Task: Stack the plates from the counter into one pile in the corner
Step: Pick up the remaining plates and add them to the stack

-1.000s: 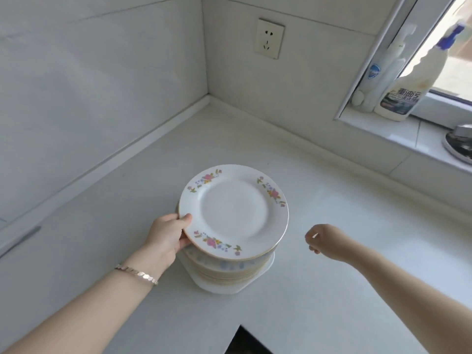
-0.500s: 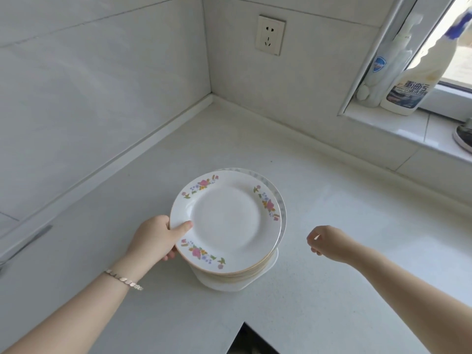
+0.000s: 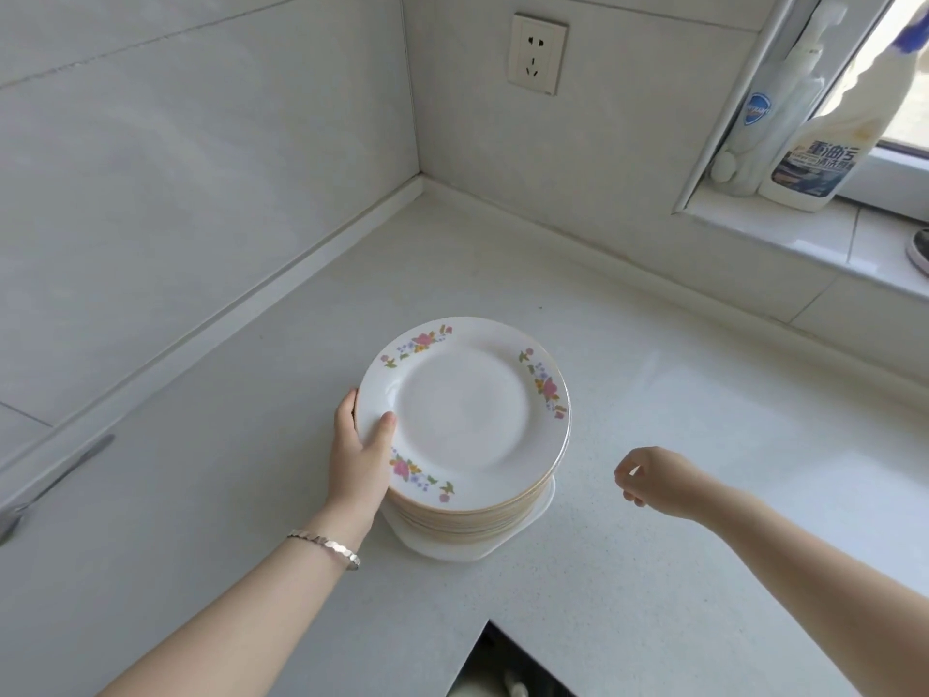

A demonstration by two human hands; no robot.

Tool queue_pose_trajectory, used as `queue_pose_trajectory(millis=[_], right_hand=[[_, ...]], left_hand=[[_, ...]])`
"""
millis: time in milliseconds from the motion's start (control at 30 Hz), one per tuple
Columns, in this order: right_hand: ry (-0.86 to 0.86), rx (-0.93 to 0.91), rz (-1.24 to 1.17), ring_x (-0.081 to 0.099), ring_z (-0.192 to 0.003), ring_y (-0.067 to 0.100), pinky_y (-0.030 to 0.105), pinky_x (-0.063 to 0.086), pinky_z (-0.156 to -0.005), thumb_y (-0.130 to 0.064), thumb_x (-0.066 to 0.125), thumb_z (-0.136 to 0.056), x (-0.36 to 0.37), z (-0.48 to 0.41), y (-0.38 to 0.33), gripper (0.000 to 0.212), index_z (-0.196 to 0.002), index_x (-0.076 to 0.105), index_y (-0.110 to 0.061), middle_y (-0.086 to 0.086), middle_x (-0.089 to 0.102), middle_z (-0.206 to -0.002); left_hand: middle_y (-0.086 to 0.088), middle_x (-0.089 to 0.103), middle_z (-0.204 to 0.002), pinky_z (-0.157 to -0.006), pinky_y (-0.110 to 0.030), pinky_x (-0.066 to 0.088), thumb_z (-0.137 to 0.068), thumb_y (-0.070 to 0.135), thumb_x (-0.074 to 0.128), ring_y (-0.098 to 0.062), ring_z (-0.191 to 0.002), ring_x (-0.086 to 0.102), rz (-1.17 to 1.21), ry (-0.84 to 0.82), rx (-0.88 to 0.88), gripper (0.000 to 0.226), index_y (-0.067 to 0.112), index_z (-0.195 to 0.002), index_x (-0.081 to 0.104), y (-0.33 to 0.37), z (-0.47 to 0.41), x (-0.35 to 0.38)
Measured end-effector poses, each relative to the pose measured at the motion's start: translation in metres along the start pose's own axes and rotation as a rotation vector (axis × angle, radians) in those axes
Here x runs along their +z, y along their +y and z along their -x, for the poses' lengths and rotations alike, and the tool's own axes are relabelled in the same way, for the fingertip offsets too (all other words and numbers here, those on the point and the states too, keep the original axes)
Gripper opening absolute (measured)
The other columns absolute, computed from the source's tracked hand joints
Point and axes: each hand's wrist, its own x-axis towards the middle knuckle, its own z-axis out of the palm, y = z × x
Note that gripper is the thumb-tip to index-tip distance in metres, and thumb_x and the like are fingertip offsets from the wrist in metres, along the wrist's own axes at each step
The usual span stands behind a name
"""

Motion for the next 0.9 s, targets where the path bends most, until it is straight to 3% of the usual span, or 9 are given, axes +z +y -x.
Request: queue_pose_trajectory(millis=[133, 200, 267, 333, 433, 533, 667, 733, 900], right_hand=[[-0.002, 0.013, -0.004, 0.066, -0.078, 0.015, 0.027, 0.052, -0.074, -0.023, 0.048, -0.090, 0.003, 0.002, 0.003, 0.011, -0.082, 0.056, -0.027, -0.008, 0.066, -0.077], [0.001, 0.023, -0.007, 0.068, -0.081, 0.016, 0.029, 0.053, -0.076, -0.023, 0.048, -0.090, 0.004, 0.003, 0.004, 0.013, -0.079, 0.055, -0.028, -0.007, 0.066, -0.077], [0.008, 0.042, -0.017, 0.068, -0.081, 0.017, 0.030, 0.053, -0.076, -0.023, 0.048, -0.089, 0.004, 0.005, 0.007, 0.015, -0.077, 0.054, -0.028, -0.007, 0.066, -0.076], [0.020, 0.064, -0.043, 0.066, -0.077, 0.017, 0.027, 0.051, -0.071, -0.022, 0.048, -0.089, 0.001, 0.009, 0.011, 0.015, -0.076, 0.054, -0.028, -0.007, 0.066, -0.076], [0.041, 0.107, -0.092, 0.063, -0.076, 0.016, 0.025, 0.047, -0.066, -0.021, 0.047, -0.089, -0.003, 0.018, 0.020, 0.017, -0.075, 0.054, -0.027, -0.006, 0.066, -0.077], [0.070, 0.152, -0.132, 0.063, -0.076, 0.017, 0.024, 0.045, -0.063, -0.021, 0.047, -0.088, -0.007, 0.033, 0.040, 0.017, -0.075, 0.054, -0.027, -0.006, 0.066, -0.077], [0.117, 0.230, -0.198, 0.064, -0.077, 0.017, 0.025, 0.049, -0.068, -0.023, 0.047, -0.088, -0.014, 0.059, 0.080, 0.016, -0.075, 0.054, -0.028, -0.009, 0.064, -0.074], [0.148, 0.271, -0.224, 0.065, -0.079, 0.017, 0.027, 0.050, -0.073, -0.023, 0.047, -0.088, -0.017, 0.073, 0.106, 0.013, -0.078, 0.055, -0.027, -0.010, 0.064, -0.074], [0.234, 0.354, -0.345, 0.061, -0.074, 0.017, 0.023, 0.045, -0.066, -0.020, 0.048, -0.089, -0.023, 0.114, 0.183, 0.010, -0.087, 0.058, -0.020, -0.003, 0.064, -0.078]], left_hand=[[0.006, 0.056, -0.119, -0.063, -0.009, 0.045, -0.093, 0.019, 0.051, -0.017, -0.103, 0.056, -0.123, -0.034, 0.007, 0.047, 0.023, -0.137, 0.036, 0.003, -0.002, -0.003], [-0.003, 0.049, -0.136, -0.084, -0.021, 0.047, -0.094, 0.019, 0.049, -0.022, -0.118, 0.051, -0.355, -0.053, 0.048, 0.053, 0.017, -0.143, 0.028, 0.011, -0.001, -0.003], [-0.008, 0.028, -0.154, -0.111, -0.040, 0.028, -0.092, 0.015, 0.049, -0.025, -0.141, 0.029, -0.675, -0.014, 0.184, 0.062, 0.012, -0.147, 0.020, 0.025, 0.003, 0.003], [-0.007, 0.021, -0.157, -0.116, -0.042, 0.012, -0.088, 0.008, 0.052, -0.023, -0.147, 0.017, -0.757, 0.000, 0.427, 0.063, 0.010, -0.146, 0.026, 0.045, 0.013, 0.018], [-0.009, 0.055, -0.132, -0.107, -0.028, 0.029, -0.085, 0.002, 0.055, -0.026, -0.128, 0.047, -0.629, -0.237, 0.642, 0.041, 0.005, -0.126, 0.054, 0.073, 0.029, 0.052], [0.001, 0.068, -0.093, -0.083, -0.026, 0.045, -0.089, 0.011, 0.051, -0.022, -0.095, 0.063, -0.591, -0.611, 0.496, 0.023, 0.013, -0.109, 0.062, 0.092, 0.048, 0.097], [-0.007, 0.071, -0.096, -0.074, -0.029, 0.049, -0.086, 0.016, 0.048, -0.026, -0.089, 0.066, -0.802, -0.959, 0.321, 0.014, 0.016, -0.091, 0.061, 0.091, 0.077, 0.166], [-0.009, 0.068, -0.086, -0.067, -0.028, 0.046, -0.084, 0.013, 0.044, -0.026, -0.076, 0.063, -0.834, -1.067, 0.207, 0.014, 0.018, -0.076, 0.054, 0.085, 0.092, 0.199], [-0.005, 0.056, -0.078, -0.065, -0.028, 0.035, -0.081, 0.010, 0.040, -0.020, -0.069, 0.048, -0.976, -1.180, 0.273, 0.013, 0.019, -0.076, 0.049, 0.076, 0.147, 0.280]])
